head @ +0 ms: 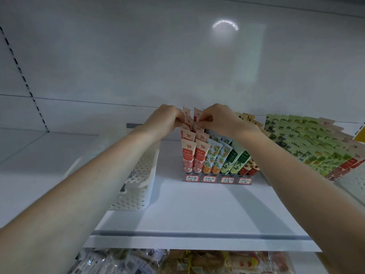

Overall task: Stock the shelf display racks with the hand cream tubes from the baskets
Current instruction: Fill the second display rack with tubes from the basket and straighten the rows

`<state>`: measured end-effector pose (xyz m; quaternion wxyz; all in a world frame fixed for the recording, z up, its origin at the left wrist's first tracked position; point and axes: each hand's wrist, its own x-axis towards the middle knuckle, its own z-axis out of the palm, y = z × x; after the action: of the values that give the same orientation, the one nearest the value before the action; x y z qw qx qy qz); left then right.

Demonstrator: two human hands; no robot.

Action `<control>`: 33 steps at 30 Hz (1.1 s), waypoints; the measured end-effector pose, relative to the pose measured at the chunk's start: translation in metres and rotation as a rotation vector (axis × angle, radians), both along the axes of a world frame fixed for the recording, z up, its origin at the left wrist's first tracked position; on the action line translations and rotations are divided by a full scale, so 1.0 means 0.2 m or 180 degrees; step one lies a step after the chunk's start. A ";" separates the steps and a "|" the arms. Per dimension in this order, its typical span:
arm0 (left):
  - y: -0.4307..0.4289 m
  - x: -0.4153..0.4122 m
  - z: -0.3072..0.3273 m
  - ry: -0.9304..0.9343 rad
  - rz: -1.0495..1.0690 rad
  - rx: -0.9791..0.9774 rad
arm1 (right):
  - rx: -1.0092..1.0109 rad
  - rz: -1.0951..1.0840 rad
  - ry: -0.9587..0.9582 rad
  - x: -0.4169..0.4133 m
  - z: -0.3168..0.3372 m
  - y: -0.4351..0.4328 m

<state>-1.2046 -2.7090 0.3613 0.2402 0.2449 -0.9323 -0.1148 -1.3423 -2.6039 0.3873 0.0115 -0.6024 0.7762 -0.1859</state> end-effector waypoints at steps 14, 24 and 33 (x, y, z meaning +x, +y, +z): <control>-0.03 -0.09 -0.01 0.0143 -0.0197 -0.0009 | 0.0057 -0.0089 0.0275 -0.03 -0.01 0.00; -0.04 -0.11 -0.02 0.0150 -0.0116 -0.0110 | 0.0065 -0.0098 0.0437 -0.01 -0.02 0.00; -0.04 -0.11 -0.04 0.0183 -0.0123 -0.0096 | 0.0100 -0.0138 0.0494 -0.01 -0.03 0.00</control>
<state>-1.2266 -2.7180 0.3533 0.2683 0.2198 -0.9312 -0.1124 -1.3440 -2.6030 0.3804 -0.0433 -0.5978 0.7904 -0.1266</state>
